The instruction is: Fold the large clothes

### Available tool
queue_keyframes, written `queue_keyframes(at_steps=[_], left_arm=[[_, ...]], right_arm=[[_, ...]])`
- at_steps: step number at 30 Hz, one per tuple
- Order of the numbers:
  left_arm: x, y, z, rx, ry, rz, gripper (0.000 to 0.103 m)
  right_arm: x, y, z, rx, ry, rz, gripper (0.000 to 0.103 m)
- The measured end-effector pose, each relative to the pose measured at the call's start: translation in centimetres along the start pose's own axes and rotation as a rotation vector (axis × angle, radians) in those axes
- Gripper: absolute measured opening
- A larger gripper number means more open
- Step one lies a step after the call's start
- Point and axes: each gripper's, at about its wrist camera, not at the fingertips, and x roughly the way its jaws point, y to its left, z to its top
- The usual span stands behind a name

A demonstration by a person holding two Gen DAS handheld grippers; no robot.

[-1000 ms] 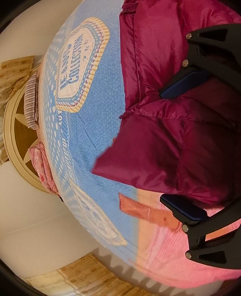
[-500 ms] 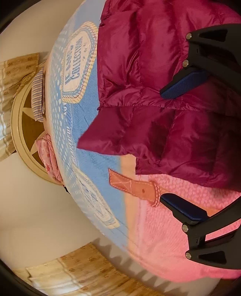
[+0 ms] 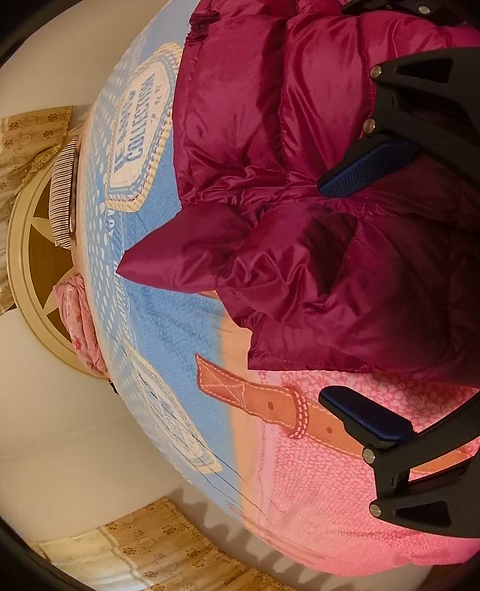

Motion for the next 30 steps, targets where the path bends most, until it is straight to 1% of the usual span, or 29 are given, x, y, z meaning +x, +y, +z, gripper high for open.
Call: queue_keyframes(at_steps=[7,10,12,14,15,17,19,21,23,24,26,28,30], left_arm=[[-0.1,-0.1,0.0,0.008,-0.004,0.007,0.102],[-1.1,0.9,0.1,0.016,0.022,-0.029,0.102],[-3.2,2.7,-0.5,-0.029,0.009,-0.049,0.102],[-5.8,4.8,-1.8,-0.057,-0.040,-0.078,0.102],[-6.7,5.6,-2.7,-0.059,-0.046,-0.072,0.102],[-7.3,6.6,-4.4,-0.053,-0.035,-0.071,0.102],[-7.1,7.1,-6.1,-0.054,-0.005,-0.062,0.102],[-6.3,7.4,-7.6,-0.072,0.017,-0.088,0.102],[-5.8,7.6,-8.5,-0.111,0.025,-0.123,0.102],[-5.9,7.5,-8.6,-0.111,0.019,-0.119,0.102],[-6.0,6.8,-8.4,-0.078,0.009,-0.109,0.102],[-5.6,6.5,-8.3,-0.058,0.030,-0.129,0.102],[-5.3,6.5,-8.2,-0.066,0.045,-0.152,0.101]], right_arm=[[0.1,0.1,0.1,-0.005,-0.002,-0.007,0.089],[-0.1,0.0,0.4,-0.004,0.007,0.003,0.089],[-1.8,-0.5,0.2,0.006,-0.008,0.025,0.089],[-4.5,-1.0,-0.8,0.035,-0.056,0.045,0.090],[-5.9,-1.0,-1.4,0.038,-0.081,0.052,0.091],[-8.3,-0.7,-2.9,0.021,-0.122,0.042,0.093],[-9.7,-0.2,-4.7,0.002,-0.138,0.027,0.094],[-9.8,0.5,-5.8,-0.015,-0.128,0.015,0.094],[-9.1,1.4,-6.9,-0.045,-0.115,-0.004,0.094],[-8.8,1.4,-7.1,-0.050,-0.110,-0.008,0.094],[-8.0,1.5,-7.2,-0.055,-0.095,-0.012,0.095],[-7.4,1.8,-6.9,-0.066,-0.072,-0.025,0.095],[-7.2,1.7,-7.0,-0.074,-0.059,-0.031,0.096]])
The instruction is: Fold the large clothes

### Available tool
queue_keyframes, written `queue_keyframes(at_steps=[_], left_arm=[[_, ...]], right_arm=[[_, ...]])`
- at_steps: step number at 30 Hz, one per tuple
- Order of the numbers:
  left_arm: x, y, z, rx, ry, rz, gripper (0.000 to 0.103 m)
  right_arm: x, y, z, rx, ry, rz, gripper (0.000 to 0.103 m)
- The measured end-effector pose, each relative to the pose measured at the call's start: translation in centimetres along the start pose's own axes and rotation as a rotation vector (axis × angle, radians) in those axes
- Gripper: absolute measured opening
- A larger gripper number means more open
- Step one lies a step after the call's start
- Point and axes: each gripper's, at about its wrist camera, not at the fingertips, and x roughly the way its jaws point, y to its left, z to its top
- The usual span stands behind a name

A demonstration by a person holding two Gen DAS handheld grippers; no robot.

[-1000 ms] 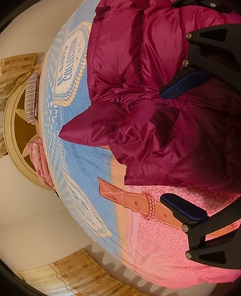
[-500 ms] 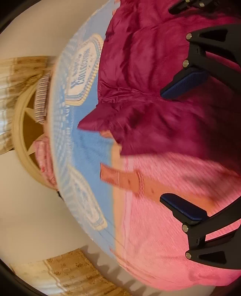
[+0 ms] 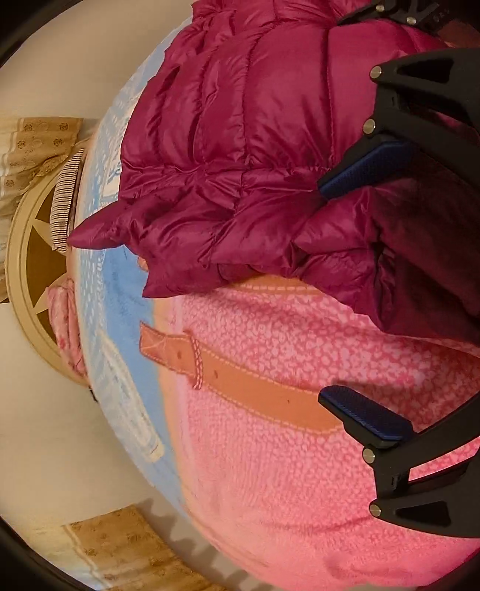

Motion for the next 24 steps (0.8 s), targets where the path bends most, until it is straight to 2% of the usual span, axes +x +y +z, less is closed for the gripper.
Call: queue_keyframes(at_steps=[1,4,5,7,8,9,10,12,17,21,24], left_arm=[[0.1,0.0,0.0,0.001,0.005,-0.019,0.099],[-0.3,-0.7,-0.1,0.027,-0.006,-0.081,0.073],[-0.5,-1.0,0.0,0.033,-0.005,-0.105,0.058],[-0.7,-2.0,-0.1,0.057,-0.017,-0.093,0.054],[-0.9,-2.2,-0.2,0.066,-0.020,-0.096,0.049],[-1.0,-2.4,-0.2,0.070,-0.023,-0.101,0.039],[-1.3,-2.6,-0.3,0.079,-0.030,-0.095,0.033],[-2.1,-2.7,-0.4,0.088,-0.042,-0.102,0.014],[-5.0,-2.2,-1.3,0.091,-0.102,-0.103,0.010],[-7.2,0.4,-1.7,0.031,-0.127,-0.159,0.010],[-8.8,2.6,-1.9,0.002,-0.149,-0.150,0.010]], right_arm=[[0.1,-0.1,0.0,0.000,0.002,0.000,0.096],[0.2,-0.3,-0.3,0.012,-0.003,0.007,0.096],[0.1,-0.3,-0.4,0.012,-0.007,0.004,0.096],[-0.1,-0.1,-0.6,0.008,-0.016,-0.006,0.096],[-0.3,0.0,-0.7,0.008,-0.017,-0.007,0.096],[-0.3,0.0,-0.7,0.009,-0.015,-0.006,0.096],[-0.3,0.0,-0.6,0.011,-0.014,-0.002,0.096],[-0.3,0.0,-0.5,0.010,-0.012,-0.001,0.096],[-0.8,0.3,-0.6,0.007,-0.010,-0.021,0.096],[-1.6,1.0,-0.8,-0.019,-0.015,-0.030,0.095],[-2.5,2.6,-0.6,-0.047,-0.014,-0.003,0.094]])
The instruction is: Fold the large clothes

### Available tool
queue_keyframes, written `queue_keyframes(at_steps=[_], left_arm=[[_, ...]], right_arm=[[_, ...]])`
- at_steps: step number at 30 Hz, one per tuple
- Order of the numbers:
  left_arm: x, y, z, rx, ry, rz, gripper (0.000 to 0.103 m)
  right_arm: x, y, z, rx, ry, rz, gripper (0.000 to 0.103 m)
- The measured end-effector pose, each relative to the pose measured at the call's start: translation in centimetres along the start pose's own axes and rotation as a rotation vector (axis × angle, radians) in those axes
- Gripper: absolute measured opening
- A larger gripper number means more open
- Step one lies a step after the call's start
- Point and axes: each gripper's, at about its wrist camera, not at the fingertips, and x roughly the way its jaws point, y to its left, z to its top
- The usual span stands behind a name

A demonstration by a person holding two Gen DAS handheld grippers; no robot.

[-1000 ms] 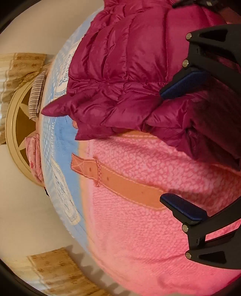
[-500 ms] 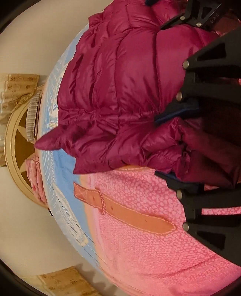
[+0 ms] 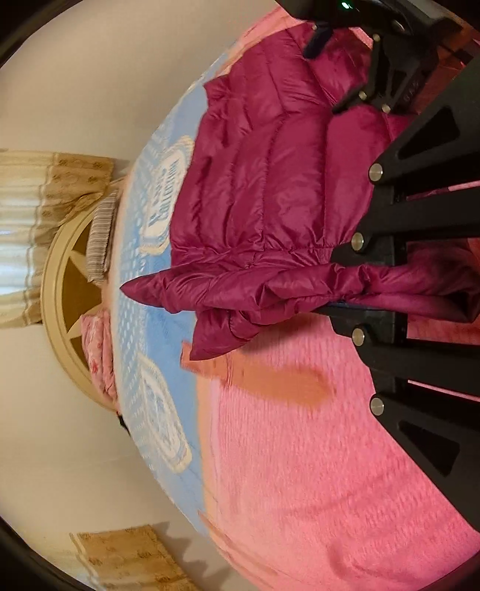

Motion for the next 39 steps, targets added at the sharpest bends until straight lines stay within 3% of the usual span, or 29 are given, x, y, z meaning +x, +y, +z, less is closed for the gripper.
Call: queue_keyframes(at_steps=[7,11,16,22,26,31,35,39], left_arm=[[-3.6,5.5,0.9,-0.072,-0.030,0.071,0.009],[-5.7,5.4,3.0,-0.035,-0.084,0.073,0.009],[-7.6,-1.1,6.5,0.117,-0.186,0.059,0.009],[-7.1,-12.4,7.9,0.345,-0.252,0.001,0.009],[-3.8,-20.4,5.6,0.532,-0.229,-0.014,0.009],[1.8,-27.2,0.2,0.733,-0.159,-0.014,0.009],[3.6,-29.5,-3.0,0.841,-0.187,0.030,0.011],[1.3,-29.2,-2.9,0.852,-0.211,0.033,0.024]], right_arm=[[-2.1,6.8,1.1,-0.134,-0.063,0.085,0.094],[-3.7,4.9,2.5,-0.155,-0.052,0.227,0.094],[-4.8,-4.0,2.6,-0.079,-0.097,0.115,0.103],[-2.0,-14.6,0.0,0.083,-0.008,-0.042,0.103],[-0.7,-19.7,-2.5,0.178,0.043,-0.102,0.103],[0.8,-23.7,-4.9,0.273,0.104,-0.130,0.103],[1.7,-24.7,-6.2,0.295,0.135,-0.123,0.103],[2.2,-25.2,-6.5,0.314,0.148,-0.105,0.103]])
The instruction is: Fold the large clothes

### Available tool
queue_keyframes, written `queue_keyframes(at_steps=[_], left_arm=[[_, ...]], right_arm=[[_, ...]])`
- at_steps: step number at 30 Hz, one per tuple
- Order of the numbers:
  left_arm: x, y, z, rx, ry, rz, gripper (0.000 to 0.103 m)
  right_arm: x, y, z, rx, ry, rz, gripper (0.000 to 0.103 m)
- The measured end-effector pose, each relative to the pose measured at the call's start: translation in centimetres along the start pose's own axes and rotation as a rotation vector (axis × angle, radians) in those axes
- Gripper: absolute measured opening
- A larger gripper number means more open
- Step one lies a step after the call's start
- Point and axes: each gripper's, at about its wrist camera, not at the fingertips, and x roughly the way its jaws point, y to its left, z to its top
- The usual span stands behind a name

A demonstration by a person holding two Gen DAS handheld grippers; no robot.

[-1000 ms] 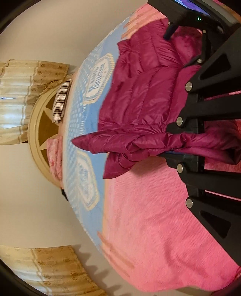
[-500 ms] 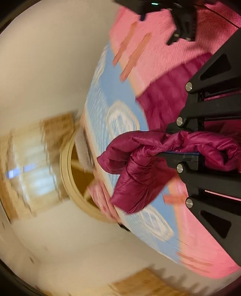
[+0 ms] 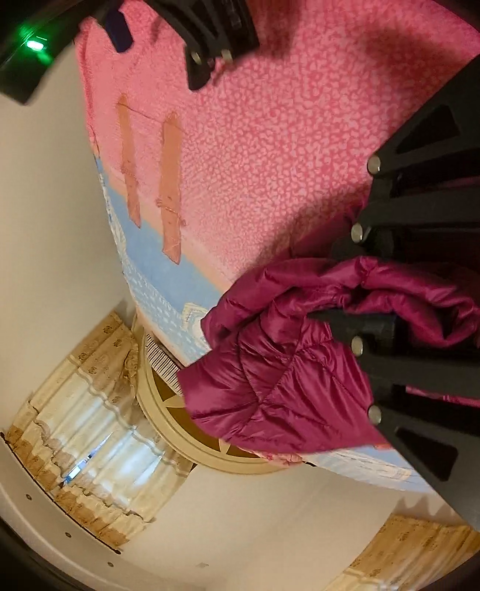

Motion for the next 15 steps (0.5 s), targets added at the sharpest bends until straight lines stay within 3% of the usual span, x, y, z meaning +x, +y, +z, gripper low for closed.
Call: queue_keyframes(at_steps=[1,2,3,5,7,10,15], left_arm=[[-0.9,0.4,0.3,-0.010,-0.014,-0.001,0.027],[-2.4,1.2,0.5,-0.026,-0.046,-0.009,0.041],[-3.7,1.8,0.7,-0.038,-0.078,-0.010,0.067],[-6.4,3.8,0.9,-0.081,-0.145,0.019,0.101],[-7.9,6.3,0.6,-0.150,-0.177,0.045,0.102],[-7.3,11.1,-0.1,-0.278,-0.126,0.118,0.102],[-0.9,19.8,-3.8,-0.544,0.137,0.266,0.102]], right_arm=[[0.0,-0.1,0.1,0.005,-0.001,0.003,0.103],[-0.1,-0.2,0.4,0.014,-0.007,0.004,0.103],[-0.3,-0.3,0.7,0.024,-0.015,0.005,0.103],[-0.6,-0.7,1.3,0.043,-0.036,0.005,0.102],[-1.4,-0.8,2.5,0.067,-0.064,0.012,0.088],[-3.1,-0.2,5.0,0.098,-0.105,0.053,0.078],[-8.2,4.8,11.2,0.084,-0.240,0.191,0.078]])
